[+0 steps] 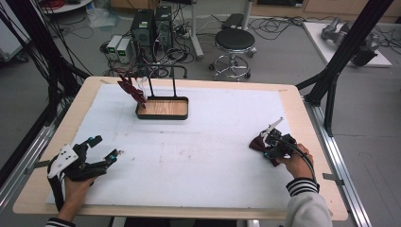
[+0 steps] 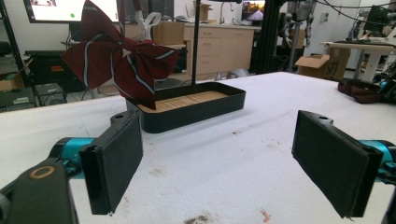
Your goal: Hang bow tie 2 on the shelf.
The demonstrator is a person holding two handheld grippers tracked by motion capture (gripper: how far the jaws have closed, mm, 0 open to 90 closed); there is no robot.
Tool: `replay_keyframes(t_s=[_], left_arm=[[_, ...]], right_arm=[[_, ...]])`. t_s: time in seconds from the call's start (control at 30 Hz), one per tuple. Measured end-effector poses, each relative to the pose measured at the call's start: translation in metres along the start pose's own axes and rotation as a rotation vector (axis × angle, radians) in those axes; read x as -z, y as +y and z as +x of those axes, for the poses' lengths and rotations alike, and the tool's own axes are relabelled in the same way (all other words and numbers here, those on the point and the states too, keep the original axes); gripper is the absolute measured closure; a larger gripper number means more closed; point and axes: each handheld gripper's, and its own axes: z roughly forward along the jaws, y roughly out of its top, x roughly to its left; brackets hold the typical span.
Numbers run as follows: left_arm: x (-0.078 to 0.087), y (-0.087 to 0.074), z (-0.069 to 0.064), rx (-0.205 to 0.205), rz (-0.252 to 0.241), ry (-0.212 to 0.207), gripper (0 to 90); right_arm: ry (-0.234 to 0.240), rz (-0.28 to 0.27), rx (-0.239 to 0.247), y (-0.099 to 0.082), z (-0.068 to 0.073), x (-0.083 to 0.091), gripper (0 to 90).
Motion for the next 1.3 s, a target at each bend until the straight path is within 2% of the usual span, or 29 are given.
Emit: replay_keyframes(t_s=[0.23,0.37,0.6,0.8,1.03,1.2,1.3], left_arm=[[0.0,0.0,0.0,-0.001,0.0,0.0,16.7],[0.0,0.0,0.0,-0.001,0.0,0.001,16.7],[0.0,0.0,0.0,-0.003,0.001,0.0,16.7],[0.0,0.0,0.0,-0.004,0.001,0.002,16.7],[0.0,0.0,-0.001,-0.007,0.001,0.003,16.8],[0.0,0.0,-0.001,-0.006,0.001,0.004,16.8],[0.0,0.0,0.0,-0.006,0.003,0.003,16.8]], right_arm=[[-0.02,0.0,0.0,0.001,0.002,0.001,77.4],[-0.025,-0.036,-0.014,0.0,0.0,0.005,77.4],[-0.028,-0.173,-0.059,-0.001,-0.002,0.019,77.4],[-0.053,-0.279,-0.096,-0.001,-0.002,0.03,77.4],[-0.042,-0.416,-0.143,0.0,-0.003,0.04,77.4],[-0.044,-0.497,-0.154,0.004,0.0,0.046,77.4],[-0.043,-0.534,-0.138,0.007,0.002,0.047,77.4]])
